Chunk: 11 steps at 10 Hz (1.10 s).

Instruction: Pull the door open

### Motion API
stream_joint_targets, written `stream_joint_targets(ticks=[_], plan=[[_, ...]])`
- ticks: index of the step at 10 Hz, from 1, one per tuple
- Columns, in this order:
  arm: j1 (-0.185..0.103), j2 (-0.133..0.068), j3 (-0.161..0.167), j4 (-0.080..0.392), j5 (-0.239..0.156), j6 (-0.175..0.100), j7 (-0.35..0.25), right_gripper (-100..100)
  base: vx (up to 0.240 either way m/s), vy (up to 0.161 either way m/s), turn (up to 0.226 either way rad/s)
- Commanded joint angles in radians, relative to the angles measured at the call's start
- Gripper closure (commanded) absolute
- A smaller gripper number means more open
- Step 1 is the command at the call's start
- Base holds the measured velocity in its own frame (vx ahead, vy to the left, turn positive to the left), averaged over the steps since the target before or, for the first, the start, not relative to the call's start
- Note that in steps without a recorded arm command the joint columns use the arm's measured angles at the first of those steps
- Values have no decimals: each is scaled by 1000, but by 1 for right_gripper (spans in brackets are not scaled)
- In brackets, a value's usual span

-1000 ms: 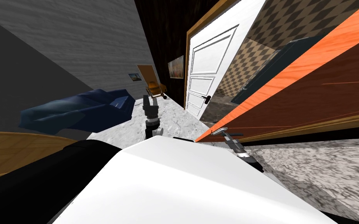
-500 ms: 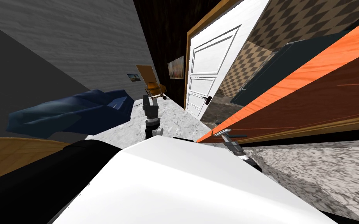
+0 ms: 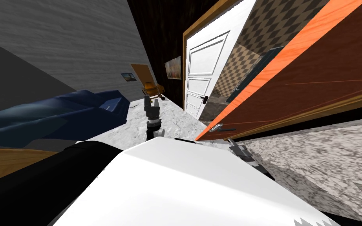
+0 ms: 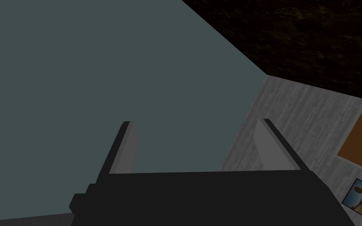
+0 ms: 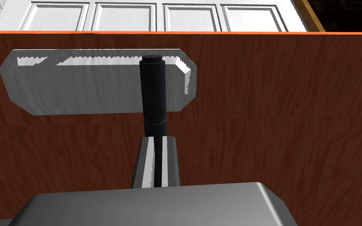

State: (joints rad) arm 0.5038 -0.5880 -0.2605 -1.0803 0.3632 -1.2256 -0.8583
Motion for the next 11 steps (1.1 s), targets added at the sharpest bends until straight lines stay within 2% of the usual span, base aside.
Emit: stream_joint_targets(ticks=[1,2,3,6,7,8,11], plan=[[8,-11,-16,19,-11,2,-10,-100,-141,-130,-157],[6,-10,-12,8,-8,3,-9,-100,-68,-56,-28],[-11,-10,-12,17,-17,26,-10,-100,152,-4,146],[-34,-7,-11,26,-27,54,-8,-100,221,49,96],[-26,-7,-11,21,-24,46,-9,-100,100,32,29],[-26,-7,-11,21,-24,46,-9,100,-5,-3,-23],[-26,-7,-11,21,-24,46,-9,100,-27,-9,9]])
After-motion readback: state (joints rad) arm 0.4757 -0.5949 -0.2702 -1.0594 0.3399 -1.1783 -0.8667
